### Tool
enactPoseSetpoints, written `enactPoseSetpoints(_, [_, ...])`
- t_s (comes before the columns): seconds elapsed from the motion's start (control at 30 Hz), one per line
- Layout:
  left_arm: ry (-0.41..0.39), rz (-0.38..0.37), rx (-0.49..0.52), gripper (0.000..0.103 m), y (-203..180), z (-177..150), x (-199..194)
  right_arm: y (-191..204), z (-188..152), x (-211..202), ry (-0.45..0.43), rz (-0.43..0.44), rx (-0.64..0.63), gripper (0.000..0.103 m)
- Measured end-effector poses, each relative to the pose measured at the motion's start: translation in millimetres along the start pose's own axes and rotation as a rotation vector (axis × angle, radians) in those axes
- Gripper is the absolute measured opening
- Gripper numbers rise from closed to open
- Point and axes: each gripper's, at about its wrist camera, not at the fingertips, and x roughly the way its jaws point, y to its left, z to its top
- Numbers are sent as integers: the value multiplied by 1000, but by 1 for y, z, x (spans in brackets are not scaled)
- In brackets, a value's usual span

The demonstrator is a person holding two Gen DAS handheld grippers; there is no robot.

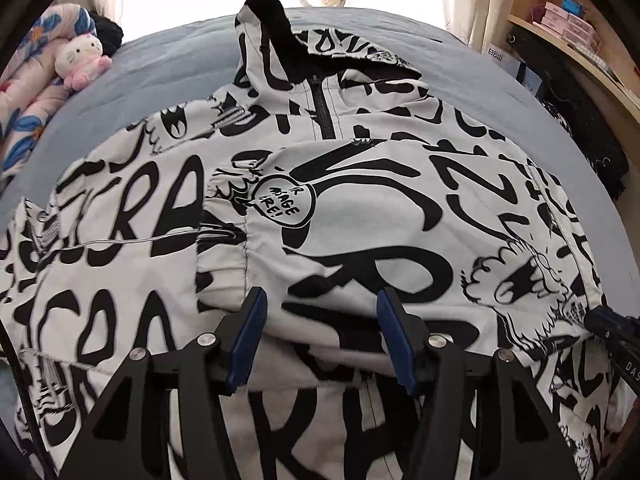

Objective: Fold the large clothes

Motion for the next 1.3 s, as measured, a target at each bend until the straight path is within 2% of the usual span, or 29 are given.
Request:
enactPoseSetpoints(0.17, [-27, -1, -14, 56, 2, -12, -30, 8, -7, -24, -45, -27, -17, 31])
enactPoseSetpoints(0.5, [-41, 19, -39, 56, 7, -63, -101, 35, -34, -81, -126, -37, -40, 31])
enactPoseSetpoints(0.77, [-44, 17, -63, 56, 29, -103, -155, 68, -67, -120, -151, 66, -42, 31])
enactPoseSetpoints(1.03, [-77, 7, -96, 56, 63, -133, -200, 119, -98, -141, -148, 125, -110, 31])
enactPoseSetpoints(1.3, [-125, 22, -164, 56, 116, -146, -226, 181, -107, -153, -162, 163, -191, 31])
